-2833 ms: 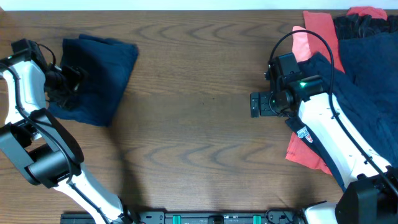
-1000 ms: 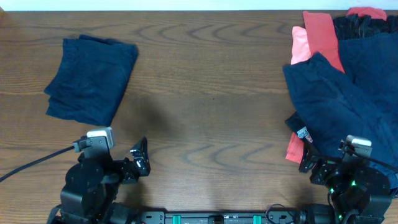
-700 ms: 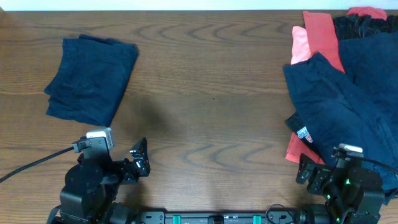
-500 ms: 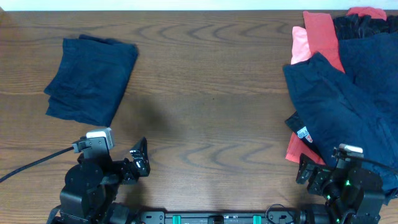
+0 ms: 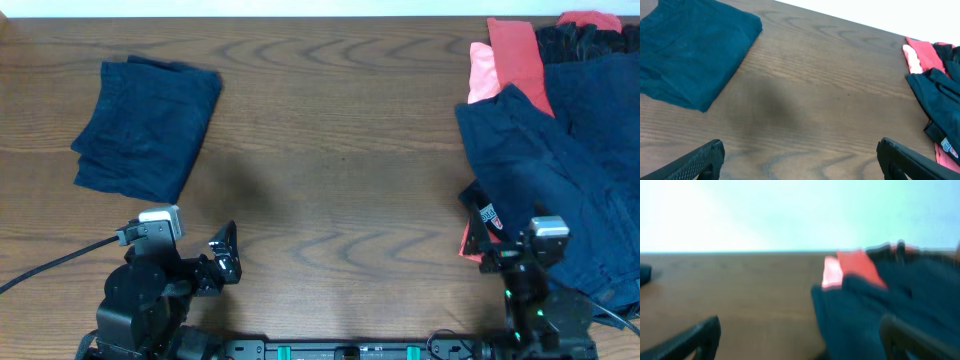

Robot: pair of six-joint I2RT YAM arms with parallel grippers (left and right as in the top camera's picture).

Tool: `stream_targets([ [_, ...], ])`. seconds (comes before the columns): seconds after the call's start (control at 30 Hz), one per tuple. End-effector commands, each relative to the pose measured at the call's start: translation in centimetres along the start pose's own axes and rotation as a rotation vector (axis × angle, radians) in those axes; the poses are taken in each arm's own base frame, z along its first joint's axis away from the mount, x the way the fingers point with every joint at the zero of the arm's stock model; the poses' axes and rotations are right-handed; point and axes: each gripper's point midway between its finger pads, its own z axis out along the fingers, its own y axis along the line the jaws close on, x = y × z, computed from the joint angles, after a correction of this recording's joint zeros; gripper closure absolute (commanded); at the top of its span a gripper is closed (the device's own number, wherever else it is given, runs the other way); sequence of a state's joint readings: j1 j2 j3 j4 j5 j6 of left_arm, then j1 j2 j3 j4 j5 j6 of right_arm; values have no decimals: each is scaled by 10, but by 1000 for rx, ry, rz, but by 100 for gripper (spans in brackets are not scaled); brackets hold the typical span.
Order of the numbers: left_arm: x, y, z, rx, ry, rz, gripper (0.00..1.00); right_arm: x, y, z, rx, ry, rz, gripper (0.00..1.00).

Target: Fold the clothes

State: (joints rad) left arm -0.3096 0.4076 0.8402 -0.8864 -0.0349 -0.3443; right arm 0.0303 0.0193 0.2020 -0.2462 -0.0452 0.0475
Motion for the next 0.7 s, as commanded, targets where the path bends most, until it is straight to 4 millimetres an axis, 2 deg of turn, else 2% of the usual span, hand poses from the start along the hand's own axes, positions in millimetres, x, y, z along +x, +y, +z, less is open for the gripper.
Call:
stream_targets([
  [0.0, 0, 3, 1, -15, -5, -11, 2, 18, 4, 12, -27, -47, -52, 1],
  [0.07, 0, 3, 1, -15, -5, -11, 2, 27, 3, 18, -27, -79, -53, 1],
  [0.13, 0, 3, 1, -15, -5, -11, 2, 52, 1, 18, -22, 26, -48, 1],
  [0.67, 0, 3, 1, -15, -5, -11, 2, 52, 1, 19, -21, 28, -48, 1],
])
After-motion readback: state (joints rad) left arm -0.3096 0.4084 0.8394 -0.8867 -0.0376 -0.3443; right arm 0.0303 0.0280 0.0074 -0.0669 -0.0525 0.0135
